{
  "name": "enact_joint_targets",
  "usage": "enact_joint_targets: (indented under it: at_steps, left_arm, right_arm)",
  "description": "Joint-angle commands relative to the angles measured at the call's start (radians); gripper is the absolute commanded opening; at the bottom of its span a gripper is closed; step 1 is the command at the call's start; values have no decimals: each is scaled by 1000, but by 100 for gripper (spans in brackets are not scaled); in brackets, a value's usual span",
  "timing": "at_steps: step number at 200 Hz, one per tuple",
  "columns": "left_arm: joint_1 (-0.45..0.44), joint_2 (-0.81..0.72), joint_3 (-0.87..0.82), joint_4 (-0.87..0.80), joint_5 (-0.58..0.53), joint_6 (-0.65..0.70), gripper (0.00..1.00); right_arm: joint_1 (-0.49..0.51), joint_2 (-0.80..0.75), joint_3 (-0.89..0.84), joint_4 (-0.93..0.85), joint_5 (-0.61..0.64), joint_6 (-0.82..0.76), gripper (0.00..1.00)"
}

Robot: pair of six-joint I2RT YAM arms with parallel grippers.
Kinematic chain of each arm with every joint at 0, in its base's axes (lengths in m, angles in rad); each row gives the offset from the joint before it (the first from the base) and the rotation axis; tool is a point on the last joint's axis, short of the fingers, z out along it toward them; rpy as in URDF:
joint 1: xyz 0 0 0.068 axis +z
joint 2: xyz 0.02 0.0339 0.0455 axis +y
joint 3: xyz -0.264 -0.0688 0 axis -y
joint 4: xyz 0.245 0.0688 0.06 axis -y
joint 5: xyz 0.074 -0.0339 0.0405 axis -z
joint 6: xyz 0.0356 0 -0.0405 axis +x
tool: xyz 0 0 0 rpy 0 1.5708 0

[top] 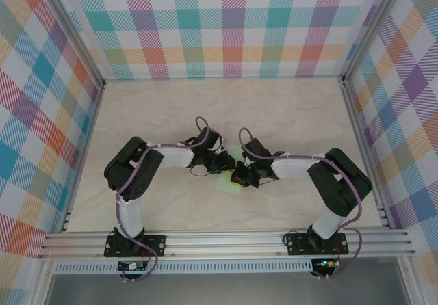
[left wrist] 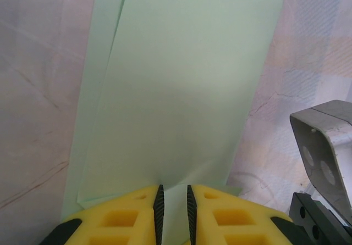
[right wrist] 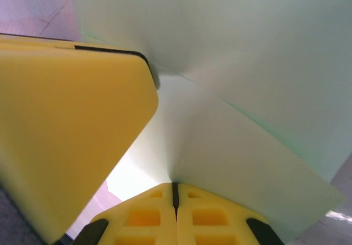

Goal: Fold a paper plane with a square sheet of paper (pick it up from the middle)
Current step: Fold the triangle a second time at the center of the table.

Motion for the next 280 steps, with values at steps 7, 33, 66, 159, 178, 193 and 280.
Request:
enact_joint_targets:
  at_steps: [7,33,66,159,178,193,280]
  left_arm:
    - [1,51,8,-78,-51,25,21]
    - [0,62,8,-78,-59,19,21]
    - [1,73,16,-100,-82,13,20]
    - [1,76,11,-87,-54,14,21]
    - [0,76,14,-88,-48,16,21]
    - [0,76,14,-89,-48,17,21]
    - [1,74,22,-116,-67,23,21]
  right_arm:
    - [0,-35,-62,-105,-6,-18,6]
    - [2,-53,-55,-163,-48,-76,7]
    - [3,-38,-79,-193,-96,-114,7]
    - [2,-133,-15,-228,-79,-122,9]
    - [3,-140,-6,-198,-90,-110,9]
    - [3,-130,7,-183,-91,-108,9]
    - [14,-34,-88,-164,-129,-125,9]
